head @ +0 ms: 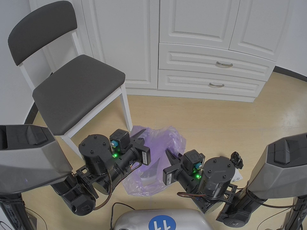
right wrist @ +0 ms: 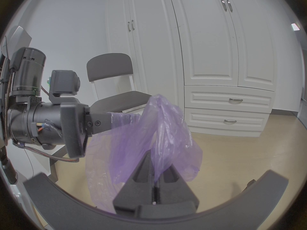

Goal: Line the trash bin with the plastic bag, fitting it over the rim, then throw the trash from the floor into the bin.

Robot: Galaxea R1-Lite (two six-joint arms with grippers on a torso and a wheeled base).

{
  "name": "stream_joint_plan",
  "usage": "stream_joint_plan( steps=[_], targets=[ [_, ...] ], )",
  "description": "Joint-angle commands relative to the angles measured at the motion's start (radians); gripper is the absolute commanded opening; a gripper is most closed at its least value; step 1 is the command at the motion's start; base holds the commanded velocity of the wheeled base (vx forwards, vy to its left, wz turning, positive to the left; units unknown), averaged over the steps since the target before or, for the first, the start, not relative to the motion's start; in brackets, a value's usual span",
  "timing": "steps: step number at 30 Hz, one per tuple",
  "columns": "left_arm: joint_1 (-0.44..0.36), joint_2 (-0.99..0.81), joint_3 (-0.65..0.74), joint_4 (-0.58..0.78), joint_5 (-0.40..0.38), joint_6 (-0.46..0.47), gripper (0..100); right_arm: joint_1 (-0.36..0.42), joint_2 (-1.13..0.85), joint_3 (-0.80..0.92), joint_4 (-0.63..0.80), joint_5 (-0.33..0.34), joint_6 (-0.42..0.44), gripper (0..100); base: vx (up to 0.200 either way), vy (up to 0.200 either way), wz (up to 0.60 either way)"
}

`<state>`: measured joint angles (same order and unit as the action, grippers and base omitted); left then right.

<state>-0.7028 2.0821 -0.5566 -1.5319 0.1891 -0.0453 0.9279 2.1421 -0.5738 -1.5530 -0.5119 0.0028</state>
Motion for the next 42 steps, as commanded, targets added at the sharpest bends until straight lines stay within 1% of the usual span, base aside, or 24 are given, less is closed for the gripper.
stream_joint_plan(
  steps=[1, 5, 8, 11, 12, 15, 24, 27, 30, 37, 39, 42],
  targets=[
    [0.017, -0.005, -0.017, -0.001, -0.002, -0.004, 0, 0.002, 0.001, -0.008, -0.018, 0.001, 0.014, 0, 0.000, 0.000, 0.00],
    [0.043, 0.001, -0.032, -0.001, -0.008, -0.007, 0, 0.002, 0.022, -0.040, -0.018, 0.001, 0.046, 0, 0.000, 0.000, 0.00],
    [0.051, 0.010, -0.045, -0.001, -0.011, -0.010, 0, -0.001, 0.045, -0.052, -0.018, 0.001, 0.054, 0, 0.000, 0.000, 0.00],
    [0.066, 0.047, -0.088, -0.001, -0.013, -0.051, 0, -0.012, 0.099, -0.112, -0.018, 0.006, 0.089, 0, 0.000, 0.000, 0.00],
    [0.068, 0.049, -0.089, -0.001, -0.013, -0.053, 0, -0.012, 0.102, -0.115, -0.018, 0.006, 0.092, 0, 0.000, 0.000, 0.00],
    [0.095, 0.095, -0.120, -0.001, -0.013, -0.059, 0, -0.027, 0.153, -0.170, -0.018, 0.010, 0.141, 0, 0.000, 0.000, 0.00],
    [0.097, 0.159, -0.148, -0.001, -0.014, -0.062, 0, -0.050, 0.222, -0.216, -0.018, 0.061, 0.204, 0, 0.000, 0.000, 0.00],
    [0.098, 0.188, -0.164, -0.001, -0.014, -0.064, 0, -0.060, 0.237, -0.224, -0.018, 0.067, 0.215, 0, 0.000, 0.000, 0.00],
    [0.095, 0.254, -0.203, 0.001, -0.013, -0.082, 0, -0.081, 0.283, -0.255, -0.018, 0.069, 0.224, 0, 0.000, 0.000, 0.00],
    [0.098, 0.299, -0.224, 0.001, -0.011, -0.082, 0, -0.113, 0.375, -0.327, -0.018, 0.108, 0.298, 0, 0.000, 0.000, 0.00],
    [0.098, 0.323, -0.255, 0.001, -0.011, -0.085, 0, -0.118, 0.407, -0.368, -0.018, 0.110, 0.339, 0, 0.000, 0.000, 0.00],
    [0.101, 0.349, -0.306, 0.001, 0.000, -0.097, 0, -0.118, 0.432, -0.394, -0.018, 0.113, 0.365, 0, 0.000, 0.000, 0.00]
  ],
)
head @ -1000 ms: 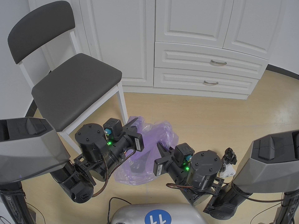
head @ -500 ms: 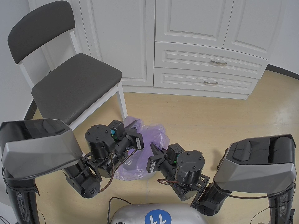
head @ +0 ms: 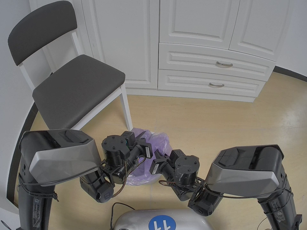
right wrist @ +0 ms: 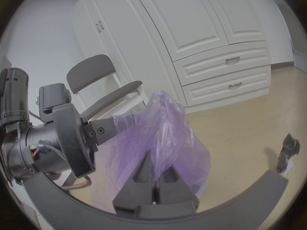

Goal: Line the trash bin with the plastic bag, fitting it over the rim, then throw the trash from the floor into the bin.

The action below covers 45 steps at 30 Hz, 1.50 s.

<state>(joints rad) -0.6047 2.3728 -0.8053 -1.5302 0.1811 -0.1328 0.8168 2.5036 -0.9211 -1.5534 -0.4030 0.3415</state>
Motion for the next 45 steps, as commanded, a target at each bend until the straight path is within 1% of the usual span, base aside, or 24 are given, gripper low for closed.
stream_joint_plan(
  steps=[1, 3, 5, 8, 10, 14, 17, 21, 22, 23, 25, 26, 27, 31, 34, 38, 40, 42, 45],
  targets=[
    [0.005, 0.065, -0.068, -0.001, 0.009, -0.013, 0, -0.008, 0.080, -0.058, -0.017, 0.004, 0.036, 0, 0.000, 0.000, 0.00],
    [0.008, 0.066, -0.072, -0.001, 0.009, -0.016, 0, -0.010, 0.090, -0.070, -0.017, 0.012, 0.047, 0, 0.000, 0.000, 0.00],
    [0.020, 0.071, -0.083, -0.001, 0.009, -0.018, 0, -0.022, 0.119, -0.097, -0.017, 0.041, 0.073, 0, 0.000, 0.000, 0.00],
    [0.029, 0.079, -0.097, -0.001, 0.009, -0.018, 0, -0.042, 0.147, -0.136, -0.017, 0.076, 0.077, 0, 0.000, 0.000, 0.00],
    [0.037, 0.079, -0.100, 0.001, 0.014, -0.016, 0, -0.044, 0.150, -0.154, -0.017, 0.085, 0.077, 0, 0.000, 0.000, 0.00],
    [0.062, 0.074, -0.098, 0.001, 0.043, -0.008, 0, -0.018, 0.124, -0.165, -0.017, 0.096, 0.079, 0, 0.000, 0.000, 0.00],
    [0.088, 0.063, -0.089, 0.015, 0.043, -0.004, 0, 0.007, 0.104, -0.167, -0.017, 0.101, 0.079, 0, 0.000, 0.000, 0.00],
    [0.102, 0.042, -0.084, 0.065, 0.044, -0.002, 0, 0.015, 0.113, -0.170, -0.017, 0.128, 0.082, 0, 0.000, 0.000, 0.00],
    [0.105, 0.034, -0.077, 0.088, 0.044, -0.002, 0, 0.015, 0.118, -0.170, 0.001, 0.130, 0.105, 0, 0.000, 0.000, 0.00],
    [0.106, 0.029, -0.074, 0.102, 0.044, -0.002, 0, 0.019, 0.123, -0.168, 0.024, 0.131, 0.151, 0, 0.000, 0.000, 0.00],
    [0.106, 0.023, -0.071, 0.113, 0.043, -0.002, 0, 0.031, 0.126, -0.171, 0.073, 0.133, 0.212, 0, 0.000, 0.000, 0.00],
    [0.106, 0.022, -0.071, 0.114, 0.043, -0.002, 0, 0.031, 0.124, -0.173, 0.079, 0.133, 0.215, 0, 0.000, 0.000, 0.00],
    [0.106, 0.022, -0.068, 0.120, 0.044, -0.002, 0, 0.030, 0.124, -0.193, 0.124, 0.133, 0.238, 0, 0.000, 0.000, 0.00],
    [0.105, 0.031, -0.068, 0.137, 0.043, -0.002, 0, 0.001, 0.130, -0.229, 0.216, 0.133, 0.248, 0, 0.000, 0.000, 0.00],
    [0.102, 0.040, -0.077, 0.140, 0.043, -0.002, 0, -0.022, 0.149, -0.263, 0.248, 0.136, 0.249, 0, 0.000, 0.000, 0.00],
    [0.092, 0.066, -0.098, 0.134, 0.043, -0.010, 0, -0.051, 0.141, -0.274, 0.250, 0.136, 0.249, 0, 0.000, 0.000, 0.00],
    [0.080, 0.102, -0.133, 0.130, 0.044, -0.016, 0, -0.082, 0.121, -0.272, 0.250, 0.136, 0.248, 0, 0.000, 0.000, 0.00],
    [0.079, 0.109, -0.141, 0.130, 0.044, -0.022, 0, -0.090, 0.112, -0.268, 0.250, 0.136, 0.248, 0, 0.000, 0.000, 0.00],
    [0.077, 0.109, -0.153, 0.133, 0.044, -0.068, 0, -0.127, 0.047, -0.229, 0.251, 0.139, 0.237, 0, 0.000, 0.000, 0.00]
  ],
)
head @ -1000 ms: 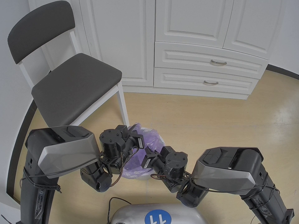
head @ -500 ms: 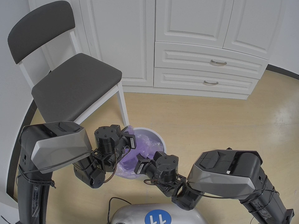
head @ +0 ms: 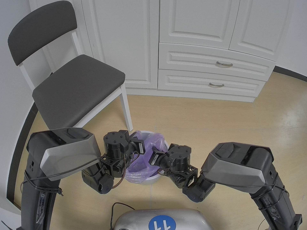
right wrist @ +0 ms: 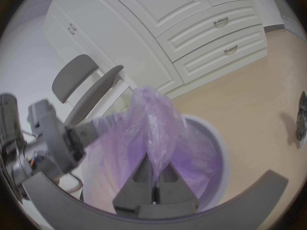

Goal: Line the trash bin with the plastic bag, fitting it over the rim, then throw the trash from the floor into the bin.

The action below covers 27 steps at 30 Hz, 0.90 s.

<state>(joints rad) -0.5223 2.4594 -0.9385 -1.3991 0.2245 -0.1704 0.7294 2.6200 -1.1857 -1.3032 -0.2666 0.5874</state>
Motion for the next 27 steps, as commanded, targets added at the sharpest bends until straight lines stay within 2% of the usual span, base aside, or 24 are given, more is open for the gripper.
stream_joint_plan(
  steps=[1, 4, 5, 6, 8, 11, 15, 18, 22, 27],
  targets=[
    [-0.005, 0.023, -0.025, 0.003, 0.001, -0.040, 0, -0.045, -0.081, 0.052, -0.001, 0.009, -0.012, 0, 0.000, 0.000, 0.00],
    [-0.005, 0.026, -0.049, 0.017, 0.003, -0.067, 0, -0.080, -0.133, 0.118, -0.002, 0.072, -0.060, 0, 0.000, 0.000, 0.00],
    [-0.005, 0.026, -0.049, 0.017, 0.003, -0.067, 0, -0.080, -0.133, 0.118, -0.002, 0.072, -0.060, 0, 0.000, 0.000, 0.00],
    [-0.005, 0.027, -0.059, 0.031, 0.003, -0.081, 0, -0.114, -0.152, 0.147, -0.004, 0.096, -0.113, 0, 0.000, 0.000, 0.00],
    [-0.005, 0.029, -0.063, 0.039, 0.003, -0.089, 0, -0.130, -0.156, 0.156, 0.002, 0.104, -0.141, 0, 0.000, 0.000, 0.00],
    [0.002, 0.030, -0.095, 0.100, 0.016, -0.119, 0, -0.209, -0.144, 0.184, 0.009, 0.112, -0.282, 0, 0.000, 0.000, 0.00],
    [0.031, 0.041, -0.140, 0.137, 0.030, -0.141, 0, -0.269, -0.138, 0.212, 0.058, 0.116, -0.383, 0, 0.000, 0.000, 0.00],
    [0.050, 0.047, -0.144, 0.144, 0.029, -0.178, 0, -0.298, -0.135, 0.225, 0.067, 0.130, -0.408, 0, 0.000, 0.000, 0.00],
    [0.061, 0.053, -0.143, 0.172, 0.023, -0.185, 0, -0.309, -0.135, 0.261, 0.071, 0.182, -0.416, 0, 0.000, 0.000, 0.00],
    [0.090, 0.044, -0.131, 0.243, 0.016, -0.176, 0, -0.311, -0.138, 0.310, 0.079, 0.185, -0.491, 0, 0.000, 0.000, 0.00]
  ],
)
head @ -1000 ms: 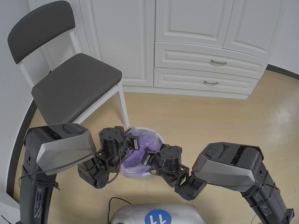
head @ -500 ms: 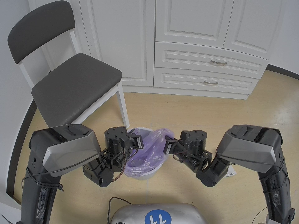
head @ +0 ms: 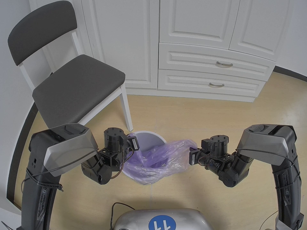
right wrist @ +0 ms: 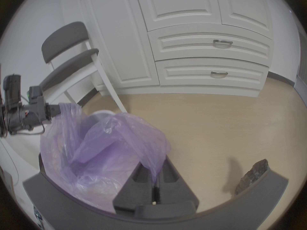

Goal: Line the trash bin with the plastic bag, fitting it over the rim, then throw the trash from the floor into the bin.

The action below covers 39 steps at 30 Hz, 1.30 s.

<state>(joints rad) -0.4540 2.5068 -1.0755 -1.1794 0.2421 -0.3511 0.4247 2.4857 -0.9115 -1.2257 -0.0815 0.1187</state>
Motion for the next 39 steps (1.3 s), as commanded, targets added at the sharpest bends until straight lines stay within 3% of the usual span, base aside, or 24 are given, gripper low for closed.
stream_joint_plan(
  steps=[1, 7, 11, 18, 25, 39],
  targets=[
    [0.031, -0.008, 0.009, 0.035, -0.003, 0.006, 0, -0.004, -0.011, 0.049, 0.002, 0.002, -0.033, 0, 0.000, 0.000, 0.00],
    [0.058, -0.057, 0.068, 0.087, -0.038, 0.050, 0, 0.011, -0.064, 0.111, 0.006, 0.002, -0.059, 0, 0.000, 0.000, 0.00],
    [0.084, -0.129, 0.177, 0.095, -0.093, 0.138, 0, 0.025, -0.131, 0.169, 0.043, 0.000, -0.108, 0, 0.000, 0.000, 0.00],
    [0.147, -0.252, 0.355, 0.096, -0.153, 0.363, 0, 0.040, -0.229, 0.238, 0.123, -0.011, -0.168, 0, 0.000, 0.000, 0.00],
    [0.221, -0.278, 0.445, 0.096, -0.205, 0.550, 0, 0.022, -0.223, 0.263, 0.127, -0.046, -0.249, 0, 0.000, 0.000, 0.00],
    [0.278, -0.295, 0.485, 0.096, -0.207, 0.656, 0, -0.014, -0.205, 0.284, 0.129, -0.077, -0.323, 0, 0.000, 0.000, 0.00]
  ],
)
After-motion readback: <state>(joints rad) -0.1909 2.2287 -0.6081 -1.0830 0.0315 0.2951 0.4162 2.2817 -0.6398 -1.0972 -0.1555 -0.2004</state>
